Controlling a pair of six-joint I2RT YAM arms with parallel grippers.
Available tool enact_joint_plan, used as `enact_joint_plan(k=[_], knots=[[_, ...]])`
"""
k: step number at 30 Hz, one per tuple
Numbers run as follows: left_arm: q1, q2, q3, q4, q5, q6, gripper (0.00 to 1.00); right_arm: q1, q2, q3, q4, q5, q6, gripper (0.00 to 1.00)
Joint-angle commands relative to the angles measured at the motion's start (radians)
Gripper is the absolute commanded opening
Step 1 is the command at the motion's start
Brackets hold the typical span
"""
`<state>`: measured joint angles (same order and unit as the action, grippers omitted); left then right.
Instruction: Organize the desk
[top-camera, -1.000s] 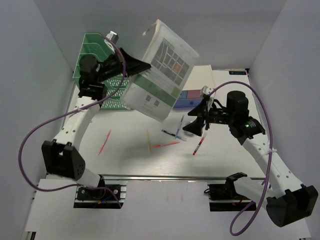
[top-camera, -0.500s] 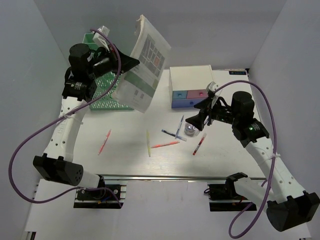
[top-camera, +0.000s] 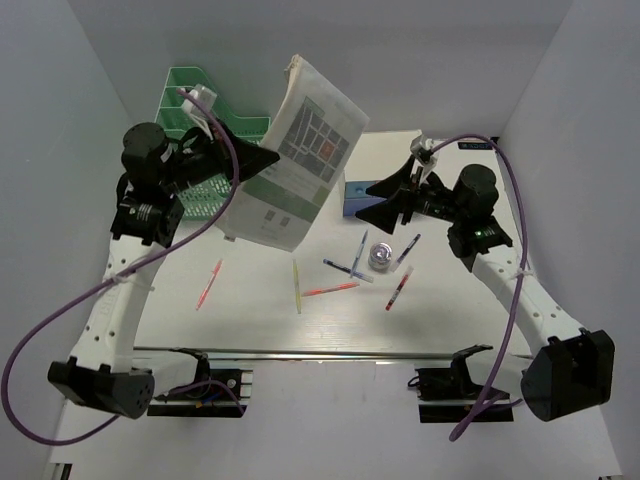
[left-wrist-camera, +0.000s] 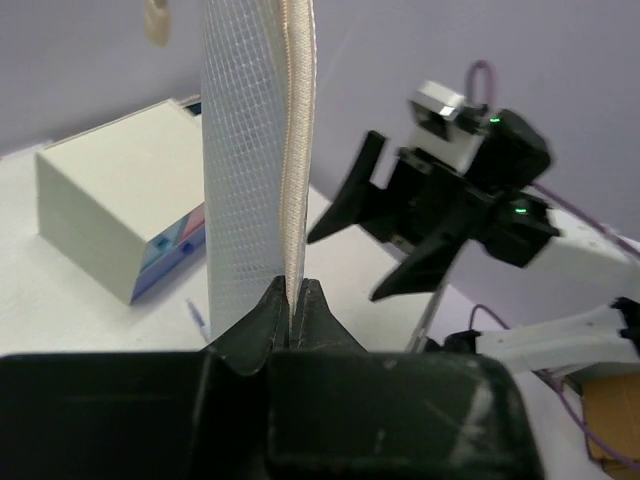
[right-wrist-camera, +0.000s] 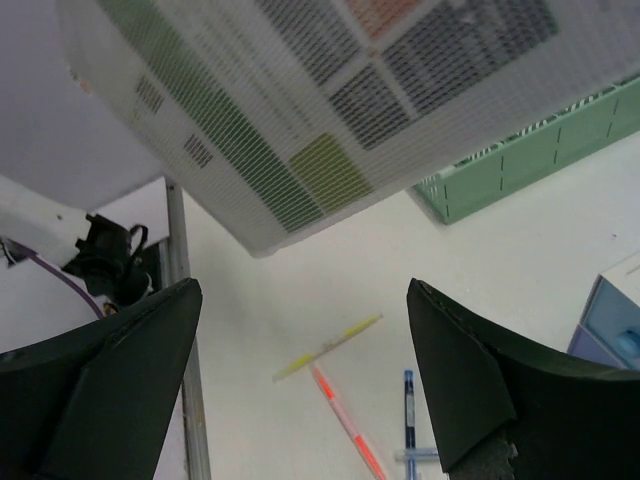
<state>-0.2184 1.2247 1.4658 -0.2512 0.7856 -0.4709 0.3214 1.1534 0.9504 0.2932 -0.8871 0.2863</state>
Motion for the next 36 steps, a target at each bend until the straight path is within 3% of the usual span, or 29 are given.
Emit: enact_joint_plan(k=[1, 9, 17, 23, 31, 36], knots=[[-0.006, -0.109, -0.027, 0.144, 0.05, -0.084, 0.0, -0.015, 0.014, -0.01, 0.286, -0.019, 0.183, 0.89], [-0.015, -0.152, -0.104, 0.296, 0.093, -0.212, 0.0, -0.035, 0.123, -0.006, 0.699, -0.078, 0.517, 0.89], [-0.015, -0.169, -0.153, 0.371, 0.106, -0.285, 0.0, -0.028, 0.224, 0.062, 0.869, -0.088, 0.668, 0.89], [-0.024, -0.162, -0.186, 0.466, 0.124, -0.372, 0.0, -0.021, 0.31, 0.117, 1.119, -0.096, 0.832, 0.88], [-0.024, -0.162, -0.246, 0.642, 0.115, -0.503, 0.0, 0.025, 0.347, 0.174, 1.198, -0.102, 0.873, 0.81], [-0.024, -0.171, -0.283, 0.618, 0.017, -0.468, 0.0, 0.051, 0.335, 0.214, 1.207, -0.125, 0.887, 0.67]])
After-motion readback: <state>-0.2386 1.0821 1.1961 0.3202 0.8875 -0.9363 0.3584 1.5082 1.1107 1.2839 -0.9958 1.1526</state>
